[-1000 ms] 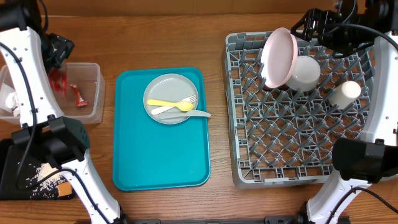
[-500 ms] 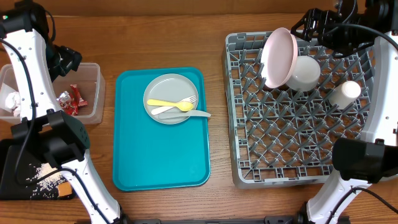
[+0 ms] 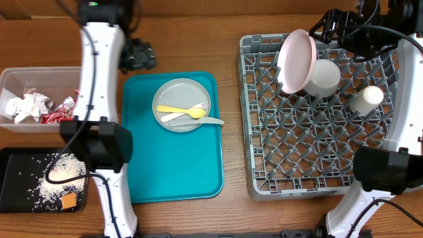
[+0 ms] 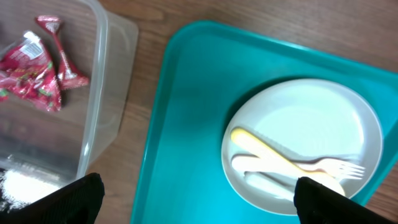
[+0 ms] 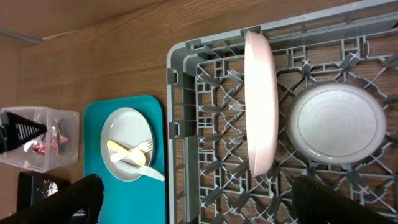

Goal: Sort waste into correct bins and load items into the dishwasher rack
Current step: 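Carry the wrappers to the clear bin and release them, then reach the right gripper to the grey plate and grasp the yellow spoon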

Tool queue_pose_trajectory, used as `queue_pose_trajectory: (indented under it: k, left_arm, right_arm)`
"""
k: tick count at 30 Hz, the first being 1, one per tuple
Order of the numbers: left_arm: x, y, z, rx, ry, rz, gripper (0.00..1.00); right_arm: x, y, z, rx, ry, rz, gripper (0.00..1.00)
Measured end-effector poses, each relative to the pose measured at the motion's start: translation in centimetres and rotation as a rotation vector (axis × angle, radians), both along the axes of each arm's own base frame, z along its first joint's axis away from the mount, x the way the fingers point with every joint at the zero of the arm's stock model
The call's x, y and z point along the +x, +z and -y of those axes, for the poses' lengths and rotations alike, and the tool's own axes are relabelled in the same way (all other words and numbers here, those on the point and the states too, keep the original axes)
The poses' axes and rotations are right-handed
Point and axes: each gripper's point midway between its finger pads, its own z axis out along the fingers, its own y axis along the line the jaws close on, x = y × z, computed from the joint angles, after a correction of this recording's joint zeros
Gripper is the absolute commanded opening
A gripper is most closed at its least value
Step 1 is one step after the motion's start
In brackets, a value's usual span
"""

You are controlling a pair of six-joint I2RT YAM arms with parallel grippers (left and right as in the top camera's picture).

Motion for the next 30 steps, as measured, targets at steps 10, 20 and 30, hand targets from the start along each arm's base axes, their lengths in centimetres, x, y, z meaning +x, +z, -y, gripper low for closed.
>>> queue_pose_trajectory:
  k: [10,20,30]
  left_arm:
    - [-1.2,2.5,-5.9,0.025,0.279,0.067,1.00]
    - [-5.1,5.2,-17.4,-0.073,0.628,0.148,1.00]
    - [-6.8,5.2,-20.9,-0.073,0.688,0.148,1.00]
  right_arm:
    - [0.0,0.0,0.0,0.000,0.000,0.001,1.00]
    - [0.3,0.1,0.0,-0.002,0.000,0.013,1.00]
    - [1.0,1.3,-1.1,0.096,-0.009,0.044,1.00]
